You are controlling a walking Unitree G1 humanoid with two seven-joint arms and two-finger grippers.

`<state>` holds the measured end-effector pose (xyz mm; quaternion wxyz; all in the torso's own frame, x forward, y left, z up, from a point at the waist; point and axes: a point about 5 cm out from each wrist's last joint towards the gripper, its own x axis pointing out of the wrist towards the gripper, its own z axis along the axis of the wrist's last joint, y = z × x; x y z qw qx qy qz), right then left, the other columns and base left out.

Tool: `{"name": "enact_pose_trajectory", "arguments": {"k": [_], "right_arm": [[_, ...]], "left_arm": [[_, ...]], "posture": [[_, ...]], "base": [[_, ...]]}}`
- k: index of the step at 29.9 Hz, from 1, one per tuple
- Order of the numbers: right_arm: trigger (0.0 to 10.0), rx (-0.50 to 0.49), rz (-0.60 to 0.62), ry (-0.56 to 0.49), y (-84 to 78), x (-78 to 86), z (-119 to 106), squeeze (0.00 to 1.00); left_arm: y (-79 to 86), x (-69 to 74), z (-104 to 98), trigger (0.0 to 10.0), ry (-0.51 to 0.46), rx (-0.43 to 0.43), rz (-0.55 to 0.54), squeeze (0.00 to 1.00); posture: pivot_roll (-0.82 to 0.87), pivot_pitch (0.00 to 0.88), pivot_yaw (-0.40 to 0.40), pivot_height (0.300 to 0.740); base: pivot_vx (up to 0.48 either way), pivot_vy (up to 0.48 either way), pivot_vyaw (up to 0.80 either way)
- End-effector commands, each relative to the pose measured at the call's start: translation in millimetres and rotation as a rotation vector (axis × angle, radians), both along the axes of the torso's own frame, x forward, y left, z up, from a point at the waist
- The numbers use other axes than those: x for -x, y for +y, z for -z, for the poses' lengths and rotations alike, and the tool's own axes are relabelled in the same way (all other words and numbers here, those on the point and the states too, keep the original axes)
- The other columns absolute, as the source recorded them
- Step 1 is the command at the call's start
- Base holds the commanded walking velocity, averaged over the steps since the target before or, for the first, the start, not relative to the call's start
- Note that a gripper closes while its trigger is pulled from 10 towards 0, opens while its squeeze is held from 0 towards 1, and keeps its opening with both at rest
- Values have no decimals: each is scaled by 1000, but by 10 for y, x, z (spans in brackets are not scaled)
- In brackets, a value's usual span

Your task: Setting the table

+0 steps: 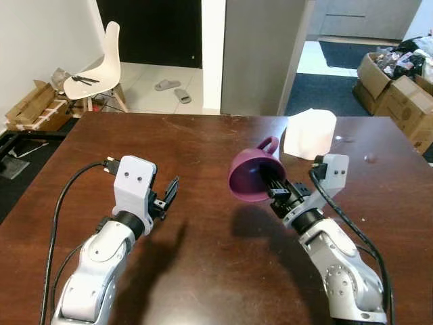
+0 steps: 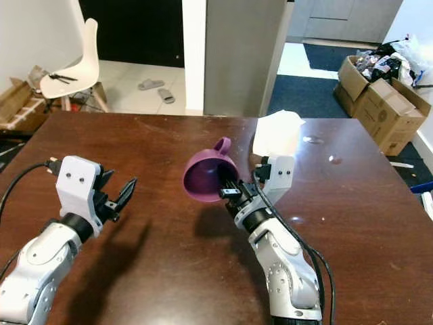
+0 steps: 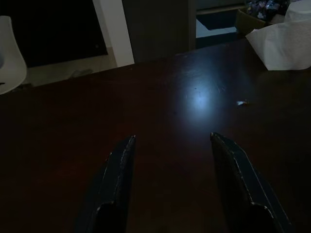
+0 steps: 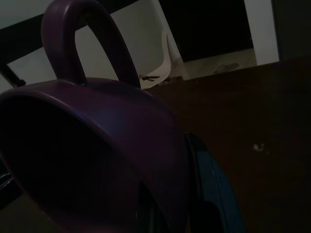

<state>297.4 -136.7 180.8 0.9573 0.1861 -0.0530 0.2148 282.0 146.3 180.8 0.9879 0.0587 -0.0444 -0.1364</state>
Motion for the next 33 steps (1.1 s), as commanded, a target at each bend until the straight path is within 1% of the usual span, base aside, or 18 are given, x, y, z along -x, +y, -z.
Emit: {"name": "enact_pose_trajectory", "arguments": {"k": [1, 21, 33], "right_arm": [[10000, 1, 4, 12, -6, -7, 20, 0], [10000, 7, 7, 22, -13, -14, 41, 0], [10000, -10, 12, 24, -21, -29, 32, 0]], "left_arm": [[39, 0, 50, 10000, 15, -3, -17, 0], [46, -10, 41, 10000, 9, -4, -23, 0], [42, -11, 41, 10000, 7, -2, -24, 0]], "posture": [[-32, 0, 77, 740], [-32, 0, 77, 740], [-31, 0, 76, 740]], "base": [[-315, 0, 0], [-331, 0, 0], [-319, 0, 0]]}}
